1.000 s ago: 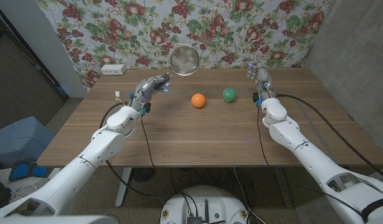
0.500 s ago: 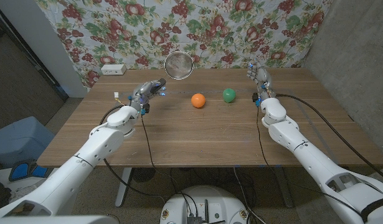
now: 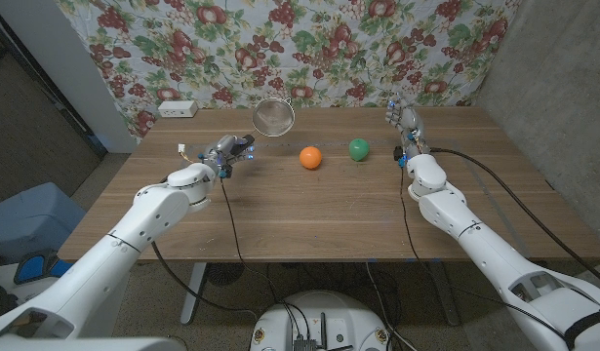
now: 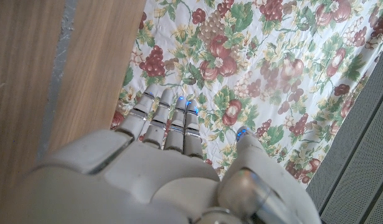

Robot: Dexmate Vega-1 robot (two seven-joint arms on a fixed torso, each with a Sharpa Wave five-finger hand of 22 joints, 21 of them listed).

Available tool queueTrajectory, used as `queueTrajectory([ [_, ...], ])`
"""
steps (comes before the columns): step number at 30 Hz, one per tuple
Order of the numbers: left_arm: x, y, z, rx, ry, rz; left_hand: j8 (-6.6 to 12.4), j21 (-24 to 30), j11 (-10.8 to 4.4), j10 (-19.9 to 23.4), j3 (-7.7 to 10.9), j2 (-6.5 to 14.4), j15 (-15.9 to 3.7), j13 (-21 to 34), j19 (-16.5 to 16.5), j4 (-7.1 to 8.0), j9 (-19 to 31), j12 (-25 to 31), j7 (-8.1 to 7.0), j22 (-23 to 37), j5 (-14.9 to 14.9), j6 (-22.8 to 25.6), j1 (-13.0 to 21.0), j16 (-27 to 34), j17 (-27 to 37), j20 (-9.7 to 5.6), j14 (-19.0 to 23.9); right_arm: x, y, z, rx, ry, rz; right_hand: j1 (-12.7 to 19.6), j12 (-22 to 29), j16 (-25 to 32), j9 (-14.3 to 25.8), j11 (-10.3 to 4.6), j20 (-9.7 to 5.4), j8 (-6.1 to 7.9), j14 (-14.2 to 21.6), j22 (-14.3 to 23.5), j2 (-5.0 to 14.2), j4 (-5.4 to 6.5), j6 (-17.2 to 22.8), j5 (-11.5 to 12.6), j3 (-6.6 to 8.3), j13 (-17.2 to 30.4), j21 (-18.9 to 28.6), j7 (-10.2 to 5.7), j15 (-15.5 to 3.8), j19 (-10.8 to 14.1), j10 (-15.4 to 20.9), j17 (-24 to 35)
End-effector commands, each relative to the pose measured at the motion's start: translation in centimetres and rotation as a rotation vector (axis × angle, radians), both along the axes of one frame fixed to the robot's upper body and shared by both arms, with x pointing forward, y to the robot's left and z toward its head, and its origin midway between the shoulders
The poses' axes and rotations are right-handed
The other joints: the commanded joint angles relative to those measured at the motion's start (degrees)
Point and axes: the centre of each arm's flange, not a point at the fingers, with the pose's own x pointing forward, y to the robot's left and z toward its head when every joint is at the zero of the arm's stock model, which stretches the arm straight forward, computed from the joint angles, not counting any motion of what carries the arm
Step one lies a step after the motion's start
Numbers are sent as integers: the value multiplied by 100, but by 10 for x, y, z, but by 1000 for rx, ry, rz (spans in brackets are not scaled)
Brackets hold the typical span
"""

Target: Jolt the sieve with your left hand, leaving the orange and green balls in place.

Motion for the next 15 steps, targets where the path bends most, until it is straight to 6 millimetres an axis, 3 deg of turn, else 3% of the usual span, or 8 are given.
queueTrajectory([
  [1,3,4,-1,12,98,7,18,41,-400,445,37,26,-204,13,61,-19,20,-2,641,13,5,614,111,39,9,-144,193,2,4,3,-6,1,-3,-39,8,-18,12,32,-19,-11,8,10,-20,15,19,25,46,1,17,42,32,-4,11,28],
  [15,9,1,2,22,99,-13,6,55,-389,446,48,26,-209,12,52,-24,7,-5,650,10,1,607,128,43,9,-139,197,5,2,5,-1,4,-8,-47,6,-25,12,27,-18,-14,6,10,-22,11,17,25,61,-6,17,40,35,-8,4,30],
])
